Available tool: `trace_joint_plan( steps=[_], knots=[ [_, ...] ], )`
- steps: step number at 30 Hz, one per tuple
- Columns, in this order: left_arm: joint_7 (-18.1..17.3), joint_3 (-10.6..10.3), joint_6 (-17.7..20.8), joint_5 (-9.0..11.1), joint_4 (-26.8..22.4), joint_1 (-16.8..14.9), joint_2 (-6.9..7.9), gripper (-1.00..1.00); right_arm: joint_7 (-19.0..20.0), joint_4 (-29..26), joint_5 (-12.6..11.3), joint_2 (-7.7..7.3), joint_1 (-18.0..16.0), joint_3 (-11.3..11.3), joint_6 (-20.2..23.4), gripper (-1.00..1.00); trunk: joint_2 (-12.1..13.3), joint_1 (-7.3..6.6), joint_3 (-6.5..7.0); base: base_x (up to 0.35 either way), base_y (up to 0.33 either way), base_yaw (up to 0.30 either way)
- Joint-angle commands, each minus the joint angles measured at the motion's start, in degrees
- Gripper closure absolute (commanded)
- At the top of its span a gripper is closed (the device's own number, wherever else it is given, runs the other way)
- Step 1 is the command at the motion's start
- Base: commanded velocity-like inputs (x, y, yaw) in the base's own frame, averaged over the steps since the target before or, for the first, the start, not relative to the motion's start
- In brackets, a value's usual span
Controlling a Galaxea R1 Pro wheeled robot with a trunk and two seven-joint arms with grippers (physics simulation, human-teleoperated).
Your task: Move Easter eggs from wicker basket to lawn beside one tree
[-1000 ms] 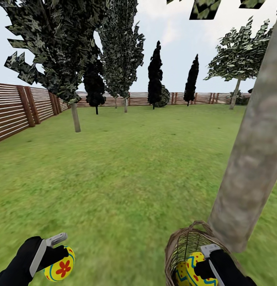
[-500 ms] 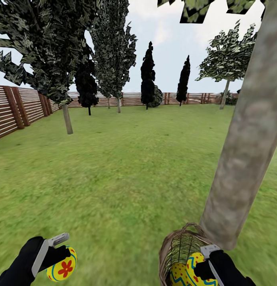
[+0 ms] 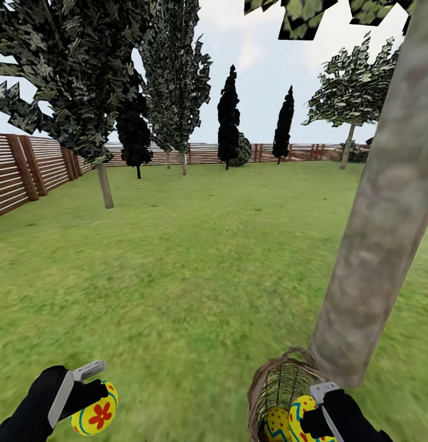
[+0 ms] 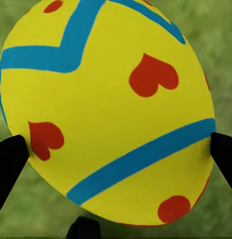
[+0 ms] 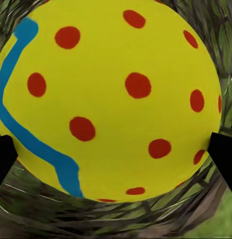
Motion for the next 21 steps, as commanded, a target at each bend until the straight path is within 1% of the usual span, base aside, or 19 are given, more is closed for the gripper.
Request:
trace_joint_plan(
  steps=[1,4,8,13,15,17,21],
  knots=[
    [0.07,0.09,0.26,0.29,-0.03,-0.03,0.0,1.0,0.44,0.02,0.49,-0.04,-0.03,0.17,0.28,1.0,0.38,-0.26,0.12,-0.11,0.12,0.0],
    [-0.14,0.32,0.25,0.41,-0.03,-0.03,0.13,1.0,0.44,0.06,0.49,-0.02,-0.03,0.18,0.28,1.0,1.59,-0.92,0.66,-0.016,0.062,0.0],
    [-0.35,0.11,0.27,0.47,-0.01,-0.03,0.01,1.0,0.44,0.06,0.38,-0.04,-0.03,0.11,0.28,1.0,3.19,-1.8,1.38,-0.001,0.288,-0.007],
    [-0.11,0.04,0.29,0.46,0.19,-0.03,-0.09,1.0,0.87,-0.01,-0.11,-0.16,-0.03,-0.13,0.37,1.0,5.2,-2.9,2.28,0.0,0.182,-0.257],
    [-0.06,-0.11,0.22,0.52,2.08,-0.03,-0.14,1.0,0.88,-0.03,-0.16,-0.18,-0.03,-0.21,0.37,1.0,6.0,-3.34,2.64,0.0,0.058,-0.299],
    [-0.03,-0.16,0.21,0.62,2.66,-0.03,-0.16,1.0,0.89,-0.03,-0.17,-0.19,-0.03,-0.25,0.37,1.0,6.8,-3.77,3.0,0.0,0.008,-0.272],
    [-0.02,-0.24,0.1,0.56,2.79,-0.03,-0.15,1.0,0.74,-0.03,0.23,-0.14,-0.03,-0.11,0.4,1.0,8.41,-4.65,3.71,0.0,0.001,-0.053]
  ],
)
